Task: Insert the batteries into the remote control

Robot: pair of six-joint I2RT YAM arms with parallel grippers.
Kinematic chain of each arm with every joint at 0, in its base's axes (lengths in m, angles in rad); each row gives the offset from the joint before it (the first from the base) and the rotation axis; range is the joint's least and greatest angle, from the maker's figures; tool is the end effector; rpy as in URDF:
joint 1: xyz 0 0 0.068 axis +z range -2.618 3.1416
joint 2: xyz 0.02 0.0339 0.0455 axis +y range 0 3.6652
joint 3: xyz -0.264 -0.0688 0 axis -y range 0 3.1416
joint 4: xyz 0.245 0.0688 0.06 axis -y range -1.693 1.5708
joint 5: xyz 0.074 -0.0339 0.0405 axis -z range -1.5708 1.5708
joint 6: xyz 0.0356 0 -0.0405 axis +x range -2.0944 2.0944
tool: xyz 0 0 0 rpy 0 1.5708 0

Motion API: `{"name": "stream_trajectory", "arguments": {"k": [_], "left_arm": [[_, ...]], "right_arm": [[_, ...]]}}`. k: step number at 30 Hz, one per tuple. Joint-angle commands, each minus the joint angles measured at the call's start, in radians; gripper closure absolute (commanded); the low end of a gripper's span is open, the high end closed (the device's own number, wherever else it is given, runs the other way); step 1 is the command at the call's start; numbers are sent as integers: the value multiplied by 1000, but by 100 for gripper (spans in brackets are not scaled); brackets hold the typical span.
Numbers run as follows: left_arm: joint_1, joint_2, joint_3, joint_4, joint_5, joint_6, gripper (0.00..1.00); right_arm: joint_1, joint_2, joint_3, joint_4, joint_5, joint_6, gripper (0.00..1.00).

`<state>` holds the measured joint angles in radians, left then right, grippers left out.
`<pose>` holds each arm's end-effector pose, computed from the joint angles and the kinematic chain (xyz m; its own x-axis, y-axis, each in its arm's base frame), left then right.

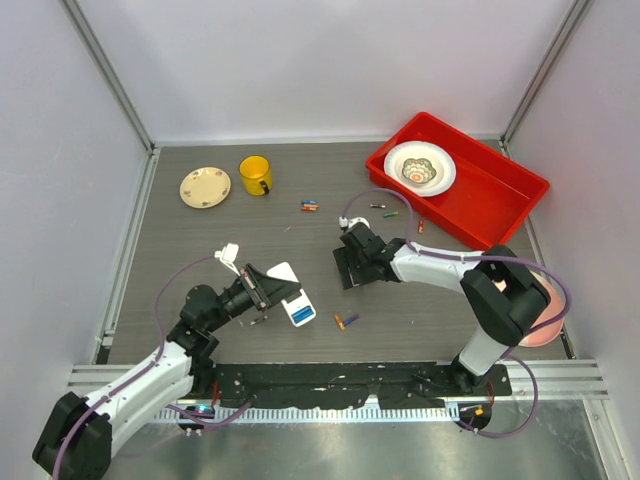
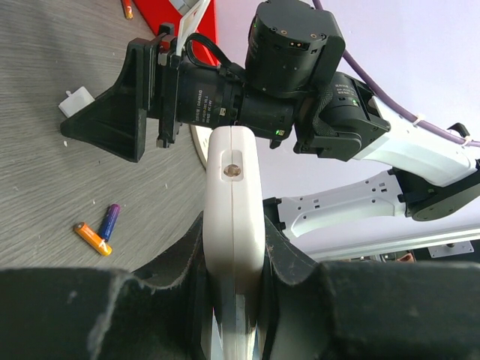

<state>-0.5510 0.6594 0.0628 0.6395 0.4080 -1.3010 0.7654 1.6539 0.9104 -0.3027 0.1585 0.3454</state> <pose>0.1241 -0.0928 0.1918 -0.7790 -0.5597 -0.2827 0.2533 0.1315 -0.9584 0.2329 0.2159 0.1604 -0.7996 -0.3046 -0.5175 -0.3788 0.9246 0.0410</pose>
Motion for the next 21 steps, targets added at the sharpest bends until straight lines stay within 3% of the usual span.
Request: {"name": "stream_trajectory", "arguments": {"k": [1,7,14,21], "left_arm": [[3,-7,5,71,5,8,100],[5,-4,3,71,2,8,100],[3,6,6,80,0,8,100],[3,9,5,81,2,5,100]], "right_arm": [[0,-13,-36,-56,-45,35,29],[0,-14,-48,-55,-53,49,33],[0,-20,-53,-75,-33,63,30],[0,-22,-61,-82,-34,79,43]]}}
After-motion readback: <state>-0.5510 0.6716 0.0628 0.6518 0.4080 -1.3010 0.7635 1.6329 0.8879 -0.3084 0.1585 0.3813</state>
